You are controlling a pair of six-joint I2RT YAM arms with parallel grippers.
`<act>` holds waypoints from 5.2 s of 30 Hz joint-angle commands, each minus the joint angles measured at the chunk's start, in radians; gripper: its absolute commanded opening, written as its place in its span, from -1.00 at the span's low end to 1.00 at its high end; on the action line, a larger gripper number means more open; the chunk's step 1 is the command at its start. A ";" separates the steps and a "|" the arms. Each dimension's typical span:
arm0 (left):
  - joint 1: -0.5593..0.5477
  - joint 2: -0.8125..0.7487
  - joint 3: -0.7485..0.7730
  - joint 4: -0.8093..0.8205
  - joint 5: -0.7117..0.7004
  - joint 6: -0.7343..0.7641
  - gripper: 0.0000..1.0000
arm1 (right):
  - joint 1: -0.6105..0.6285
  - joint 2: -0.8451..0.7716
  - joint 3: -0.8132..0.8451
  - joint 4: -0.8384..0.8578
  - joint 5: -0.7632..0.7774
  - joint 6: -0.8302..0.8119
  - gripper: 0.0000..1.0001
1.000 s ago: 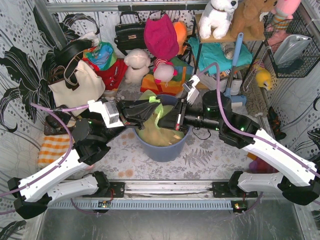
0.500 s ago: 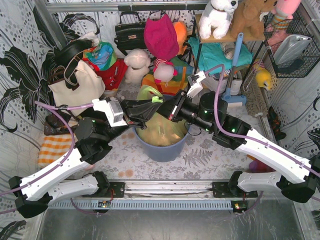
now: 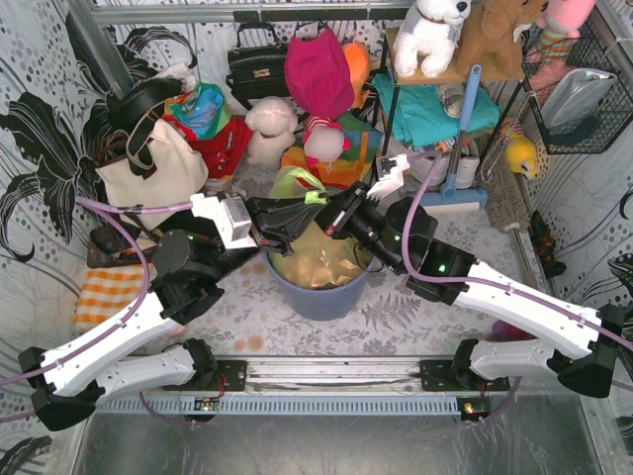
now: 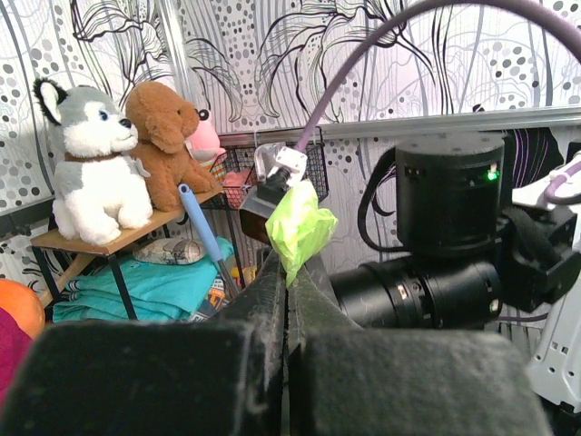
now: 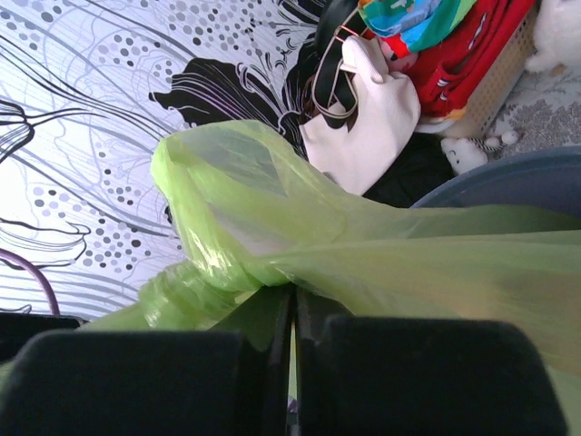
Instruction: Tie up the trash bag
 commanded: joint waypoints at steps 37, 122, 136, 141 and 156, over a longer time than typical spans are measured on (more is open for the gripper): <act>-0.004 -0.123 0.220 -0.378 -0.551 -0.180 0.41 | 0.136 0.150 -0.227 0.978 0.493 -0.525 -1.00; 0.464 -0.135 -0.055 -0.450 0.480 -0.504 0.19 | -0.006 0.351 -0.312 1.601 -0.315 -0.356 -1.00; 0.464 -0.314 -0.133 -0.291 0.194 -0.632 0.08 | -0.006 0.334 -0.312 1.601 -0.331 -0.370 -1.00; 0.463 -0.355 -0.215 -0.197 0.088 -0.726 0.06 | -0.006 0.329 -0.310 1.601 -0.335 -0.367 -1.00; 0.463 -0.273 -0.429 0.312 0.186 -1.030 0.09 | -0.006 0.322 -0.302 1.601 -0.348 -0.364 -1.00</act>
